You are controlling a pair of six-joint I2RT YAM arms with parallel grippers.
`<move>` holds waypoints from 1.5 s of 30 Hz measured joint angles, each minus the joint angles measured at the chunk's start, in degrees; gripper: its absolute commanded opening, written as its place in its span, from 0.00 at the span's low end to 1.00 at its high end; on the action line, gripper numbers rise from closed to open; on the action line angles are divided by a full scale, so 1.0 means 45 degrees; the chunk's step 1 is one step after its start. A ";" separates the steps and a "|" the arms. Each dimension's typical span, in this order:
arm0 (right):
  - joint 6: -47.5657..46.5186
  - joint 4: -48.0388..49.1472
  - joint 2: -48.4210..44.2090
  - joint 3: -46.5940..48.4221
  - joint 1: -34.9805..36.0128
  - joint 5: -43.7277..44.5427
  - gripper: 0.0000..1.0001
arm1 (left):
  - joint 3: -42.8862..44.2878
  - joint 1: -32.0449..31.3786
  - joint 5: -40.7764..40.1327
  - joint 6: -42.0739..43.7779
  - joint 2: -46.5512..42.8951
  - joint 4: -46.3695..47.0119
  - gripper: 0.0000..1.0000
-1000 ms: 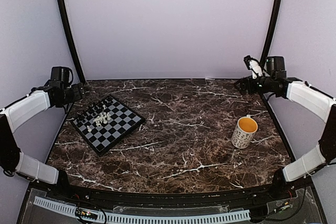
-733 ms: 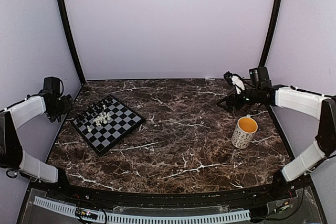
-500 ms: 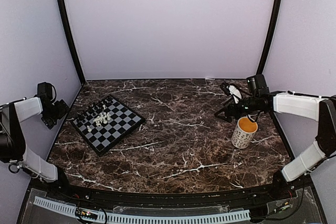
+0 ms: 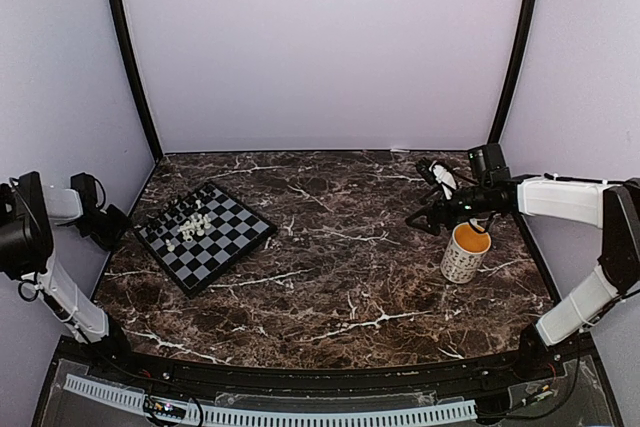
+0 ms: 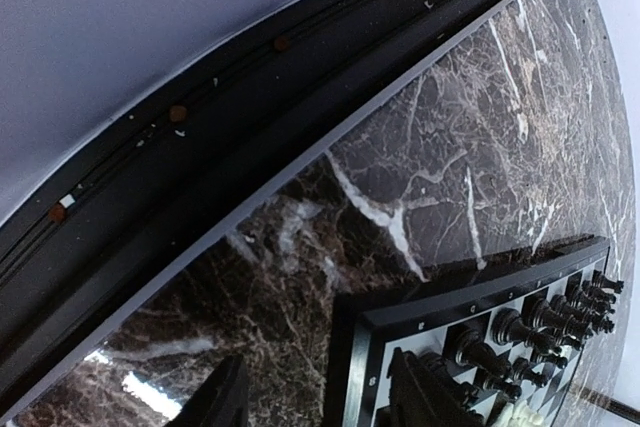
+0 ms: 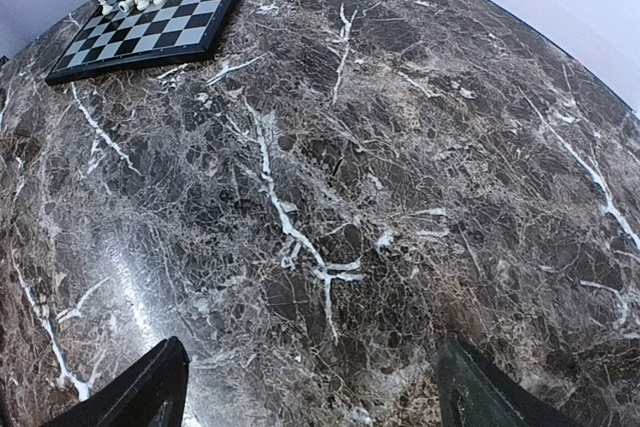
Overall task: Set up the chess pieces on the board
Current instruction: Position the chessboard at the center of the board.
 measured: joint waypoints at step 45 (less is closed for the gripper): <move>-0.0364 -0.0432 0.0015 0.0296 0.0005 0.0175 0.85 | 0.3750 -0.3920 0.0476 0.0102 0.4697 0.2613 0.46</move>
